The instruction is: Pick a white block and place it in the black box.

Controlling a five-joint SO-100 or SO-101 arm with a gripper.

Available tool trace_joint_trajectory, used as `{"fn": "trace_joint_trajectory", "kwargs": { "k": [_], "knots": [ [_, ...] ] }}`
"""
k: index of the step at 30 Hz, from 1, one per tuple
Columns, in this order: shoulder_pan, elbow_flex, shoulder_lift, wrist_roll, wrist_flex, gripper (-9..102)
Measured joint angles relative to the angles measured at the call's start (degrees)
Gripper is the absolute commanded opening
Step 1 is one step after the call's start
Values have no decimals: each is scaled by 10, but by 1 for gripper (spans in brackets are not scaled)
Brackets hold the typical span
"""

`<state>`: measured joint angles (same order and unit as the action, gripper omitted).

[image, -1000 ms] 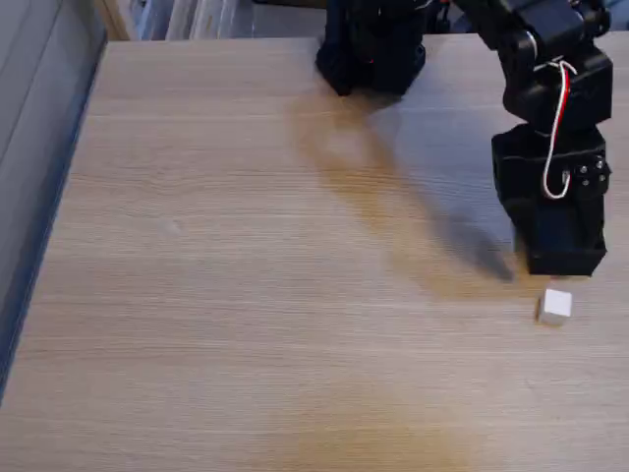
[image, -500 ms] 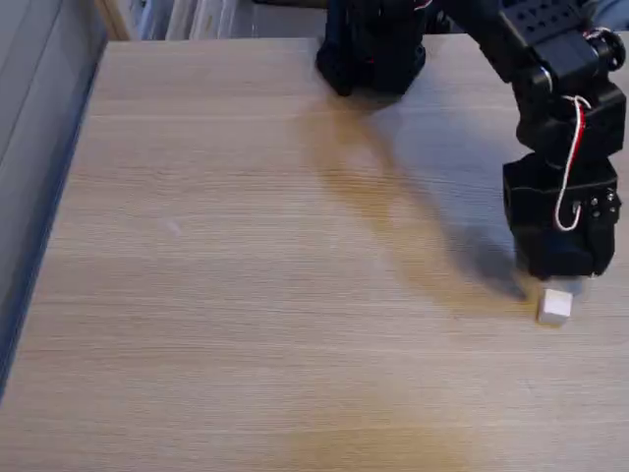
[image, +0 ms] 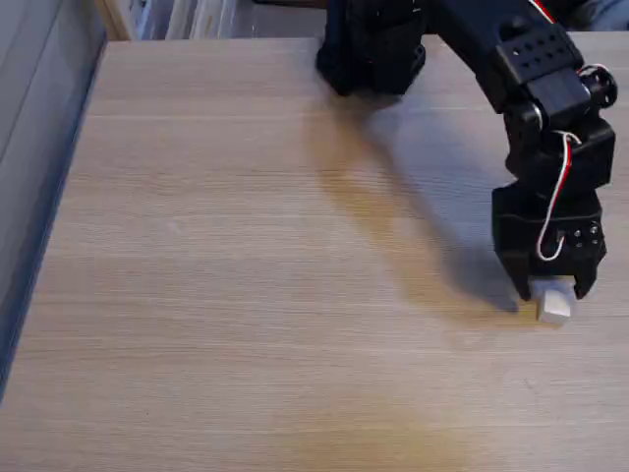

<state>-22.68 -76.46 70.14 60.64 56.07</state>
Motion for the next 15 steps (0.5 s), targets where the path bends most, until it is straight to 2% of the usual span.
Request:
{"fn": "trace_joint_trajectory", "kwargs": {
  "k": [15],
  "knots": [
    [4,22,-29,-1,0,24]
  ]
}}
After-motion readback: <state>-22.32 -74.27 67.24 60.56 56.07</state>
